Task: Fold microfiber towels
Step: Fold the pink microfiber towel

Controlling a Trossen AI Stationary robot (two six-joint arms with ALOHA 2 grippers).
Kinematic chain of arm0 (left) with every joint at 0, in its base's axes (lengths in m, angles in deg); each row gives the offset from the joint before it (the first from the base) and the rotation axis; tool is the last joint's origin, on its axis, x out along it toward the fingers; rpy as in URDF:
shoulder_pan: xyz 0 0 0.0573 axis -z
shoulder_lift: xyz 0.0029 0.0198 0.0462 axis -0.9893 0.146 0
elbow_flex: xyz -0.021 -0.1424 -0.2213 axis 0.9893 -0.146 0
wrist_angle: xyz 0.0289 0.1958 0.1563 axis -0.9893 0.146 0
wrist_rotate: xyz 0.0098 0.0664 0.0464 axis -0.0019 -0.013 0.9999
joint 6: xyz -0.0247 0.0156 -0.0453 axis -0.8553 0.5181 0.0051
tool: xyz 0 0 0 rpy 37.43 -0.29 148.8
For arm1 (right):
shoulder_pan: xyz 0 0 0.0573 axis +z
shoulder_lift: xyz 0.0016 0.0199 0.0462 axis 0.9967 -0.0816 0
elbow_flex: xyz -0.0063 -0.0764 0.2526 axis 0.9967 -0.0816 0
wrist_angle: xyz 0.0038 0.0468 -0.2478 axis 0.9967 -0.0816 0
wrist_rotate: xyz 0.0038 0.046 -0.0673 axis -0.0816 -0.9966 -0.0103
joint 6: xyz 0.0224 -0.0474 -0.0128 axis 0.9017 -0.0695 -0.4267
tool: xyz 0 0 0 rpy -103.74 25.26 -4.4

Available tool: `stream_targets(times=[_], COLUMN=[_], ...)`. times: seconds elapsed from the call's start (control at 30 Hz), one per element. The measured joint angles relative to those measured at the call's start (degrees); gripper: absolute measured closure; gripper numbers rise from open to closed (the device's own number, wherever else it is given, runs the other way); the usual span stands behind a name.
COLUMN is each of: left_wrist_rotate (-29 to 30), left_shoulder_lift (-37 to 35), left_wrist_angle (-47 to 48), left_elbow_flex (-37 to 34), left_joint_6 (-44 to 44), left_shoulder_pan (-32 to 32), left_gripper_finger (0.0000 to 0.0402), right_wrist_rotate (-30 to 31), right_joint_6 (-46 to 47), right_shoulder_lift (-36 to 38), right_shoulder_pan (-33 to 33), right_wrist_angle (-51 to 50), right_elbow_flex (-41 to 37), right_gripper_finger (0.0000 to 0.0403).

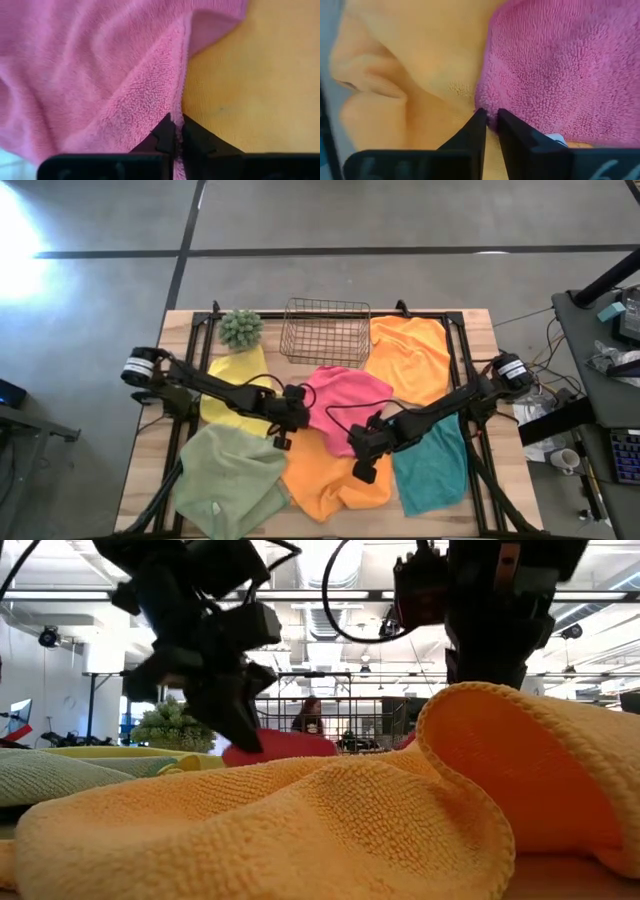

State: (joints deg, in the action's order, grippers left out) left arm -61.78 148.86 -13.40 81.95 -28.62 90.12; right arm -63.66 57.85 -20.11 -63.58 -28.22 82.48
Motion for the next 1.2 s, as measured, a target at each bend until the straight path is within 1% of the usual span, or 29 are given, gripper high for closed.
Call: stream_targets(times=[0.27, 0.33, 0.43, 0.57, 0.8, 1.03, 1.2], left_wrist_rotate=[0.09, 0.09, 0.09, 0.08, 0.07, 0.04, -0.02], left_shoulder_lift=[-4.03, -4.64, -5.62, -6.52, -7.0, -9.7, -12.65], left_wrist_angle=[3.18, 3.38, 3.79, 4.24, 5.91, 10.22, 11.07], left_elbow_flex=[0.05, 0.04, 0.14, 0.72, 1.63, 2.36, 2.43], left_joint_6=[0.31, 0.23, -0.13, -0.09, -0.13, -0.26, -3.63], left_shoulder_pan=[-0.26, -0.26, -0.26, -0.26, -0.26, -0.26, -0.28], left_gripper_finger=[0.04, 0.04, 0.0401, 0.0401, 0.0401, 0.0401, 0.0401], right_wrist_rotate=[0.7, 1.84, 2.54, 3.06, 3.61, 12.02, 12.98], right_joint_6=[-2.13, -2.76, -4.66, -7.99, -7.48, -6.6, -7.76], right_shoulder_lift=[5.11, 5.67, 5.95, 3.83, -0.9, -1.5, -2.46], right_shoulder_pan=[0.0, 0.0, 0.0, 0.02, 0.13, 0.05, -0.26], right_wrist_angle=[-1.9, -2.49, 1.26, 8.77, 10.48, 15.06, 16.24], right_elbow_flex=[0.0, 0.0, 0.0, 0.04, -0.02, -0.02, 1.7], right_gripper_finger=[0.0299, 0.0287, 0.0276, 0.0273, 0.0271, 0.0271, 0.0271])
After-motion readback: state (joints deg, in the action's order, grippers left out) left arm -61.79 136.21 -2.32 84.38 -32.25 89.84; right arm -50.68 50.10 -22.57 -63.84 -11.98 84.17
